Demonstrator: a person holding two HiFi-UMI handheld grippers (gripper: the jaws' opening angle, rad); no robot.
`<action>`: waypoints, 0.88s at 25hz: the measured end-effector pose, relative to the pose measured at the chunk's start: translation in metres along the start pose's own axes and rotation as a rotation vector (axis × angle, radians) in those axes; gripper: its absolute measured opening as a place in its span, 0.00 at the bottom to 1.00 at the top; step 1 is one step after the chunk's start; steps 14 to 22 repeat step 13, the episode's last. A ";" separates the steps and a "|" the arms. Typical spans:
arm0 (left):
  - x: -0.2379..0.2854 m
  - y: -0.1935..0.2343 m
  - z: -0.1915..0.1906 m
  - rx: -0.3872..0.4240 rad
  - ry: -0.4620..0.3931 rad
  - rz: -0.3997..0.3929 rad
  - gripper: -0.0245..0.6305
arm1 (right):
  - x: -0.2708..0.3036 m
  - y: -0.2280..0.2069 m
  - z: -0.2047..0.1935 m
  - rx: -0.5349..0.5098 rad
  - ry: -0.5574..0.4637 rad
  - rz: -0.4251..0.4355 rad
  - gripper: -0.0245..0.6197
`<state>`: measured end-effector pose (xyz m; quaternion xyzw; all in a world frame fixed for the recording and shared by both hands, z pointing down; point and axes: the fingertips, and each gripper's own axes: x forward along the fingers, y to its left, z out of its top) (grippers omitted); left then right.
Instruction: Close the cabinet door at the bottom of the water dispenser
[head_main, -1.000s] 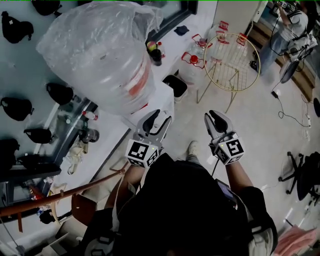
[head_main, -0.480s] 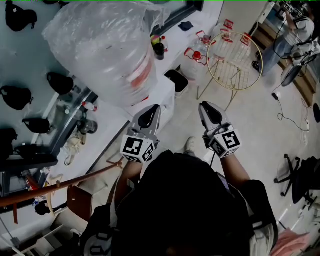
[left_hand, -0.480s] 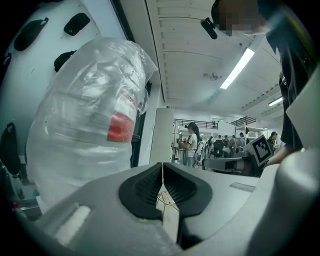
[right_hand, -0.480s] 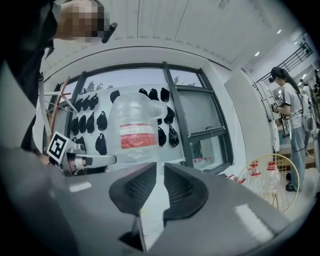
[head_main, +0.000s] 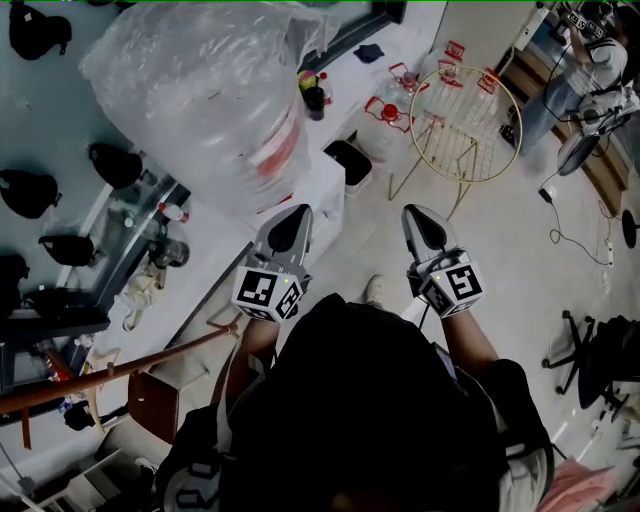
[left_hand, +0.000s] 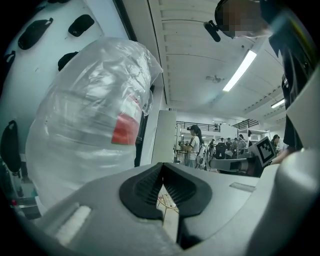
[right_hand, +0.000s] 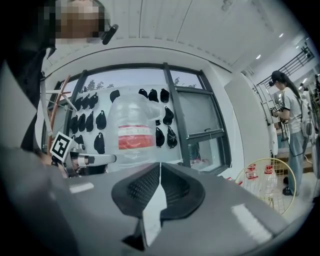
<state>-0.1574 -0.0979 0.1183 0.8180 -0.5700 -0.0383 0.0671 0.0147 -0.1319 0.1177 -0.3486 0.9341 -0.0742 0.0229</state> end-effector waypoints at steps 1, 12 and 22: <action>0.001 0.000 0.000 0.001 0.000 -0.001 0.05 | 0.000 -0.001 0.001 0.000 0.000 0.000 0.05; 0.007 -0.002 -0.002 -0.018 0.007 -0.001 0.05 | 0.001 -0.007 0.005 0.007 0.004 0.001 0.05; 0.008 -0.003 -0.001 -0.019 0.007 -0.003 0.05 | 0.002 -0.008 0.006 0.006 0.004 0.002 0.05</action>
